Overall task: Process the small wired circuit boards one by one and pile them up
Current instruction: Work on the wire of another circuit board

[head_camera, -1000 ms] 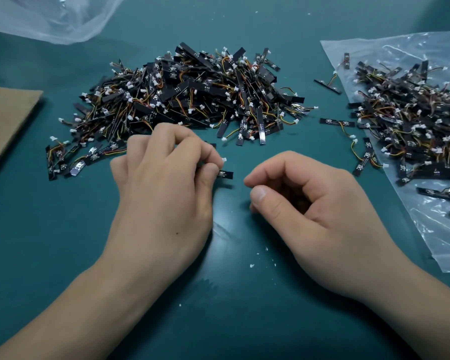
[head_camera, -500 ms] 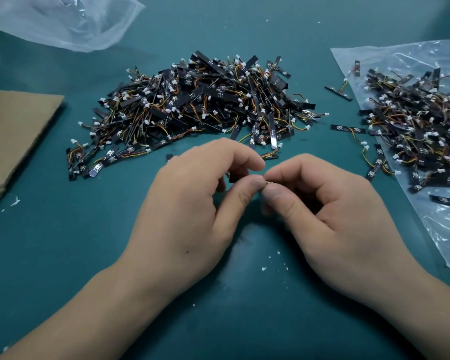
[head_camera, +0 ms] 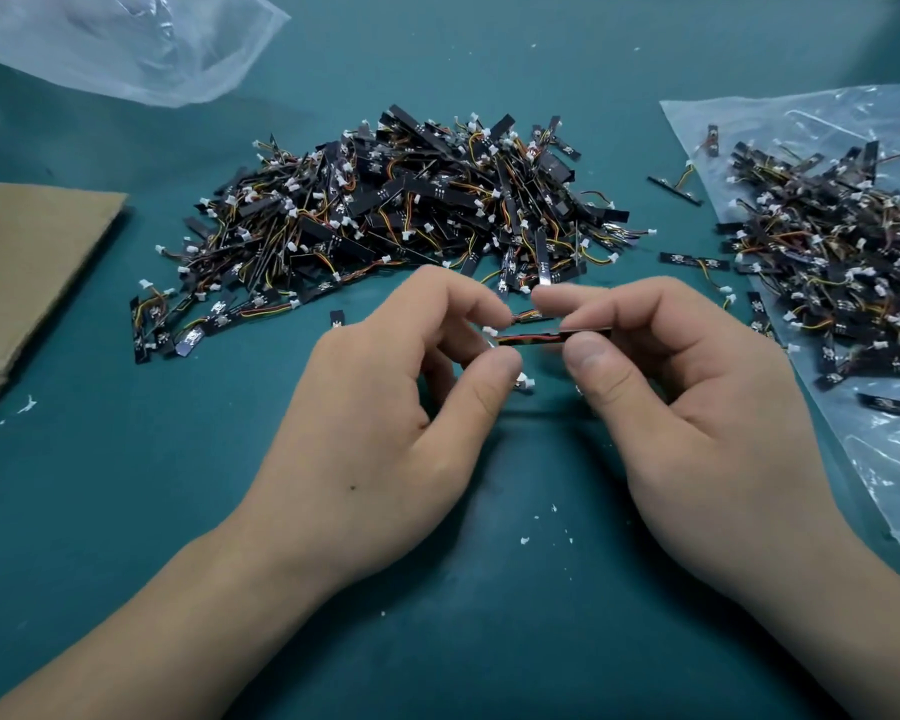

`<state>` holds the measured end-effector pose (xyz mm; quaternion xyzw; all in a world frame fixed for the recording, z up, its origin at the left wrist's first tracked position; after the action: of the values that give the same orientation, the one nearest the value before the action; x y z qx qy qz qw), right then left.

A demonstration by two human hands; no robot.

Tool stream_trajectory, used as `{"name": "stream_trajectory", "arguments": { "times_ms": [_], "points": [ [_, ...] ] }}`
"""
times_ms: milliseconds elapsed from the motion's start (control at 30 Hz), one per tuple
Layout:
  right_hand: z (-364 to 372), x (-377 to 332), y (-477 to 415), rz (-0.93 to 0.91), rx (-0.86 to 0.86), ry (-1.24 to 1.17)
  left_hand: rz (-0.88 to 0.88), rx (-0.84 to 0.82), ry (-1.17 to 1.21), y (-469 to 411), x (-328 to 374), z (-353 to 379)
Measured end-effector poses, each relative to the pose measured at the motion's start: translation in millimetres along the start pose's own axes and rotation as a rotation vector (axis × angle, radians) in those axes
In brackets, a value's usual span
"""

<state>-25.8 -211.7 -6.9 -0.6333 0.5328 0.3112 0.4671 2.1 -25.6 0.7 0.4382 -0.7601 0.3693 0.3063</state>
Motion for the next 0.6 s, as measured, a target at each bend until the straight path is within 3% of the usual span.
{"name": "stream_trajectory", "arguments": {
  "times_ms": [100,600],
  "points": [
    [-1.0,1.7,-1.8,-0.012,0.009,0.099,-0.010,-0.040,0.039,-0.1,0.3,0.6],
    [-0.5,-4.3,0.2,-0.001,-0.068,0.121,-0.010,-0.083,-0.022,-0.4,2.0,-0.9]
  ]
}}
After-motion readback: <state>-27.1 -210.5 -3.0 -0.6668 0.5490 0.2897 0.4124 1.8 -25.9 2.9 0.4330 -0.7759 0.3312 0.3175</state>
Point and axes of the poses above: each hand's wrist, its own y-axis away from the middle knuckle, its own z-axis out of the palm, x = y × z, the point moved 1 cm from there along -y, towards the middle knuckle, and after that the axes turned 3 degrees about -x, right-handed, at the moved point
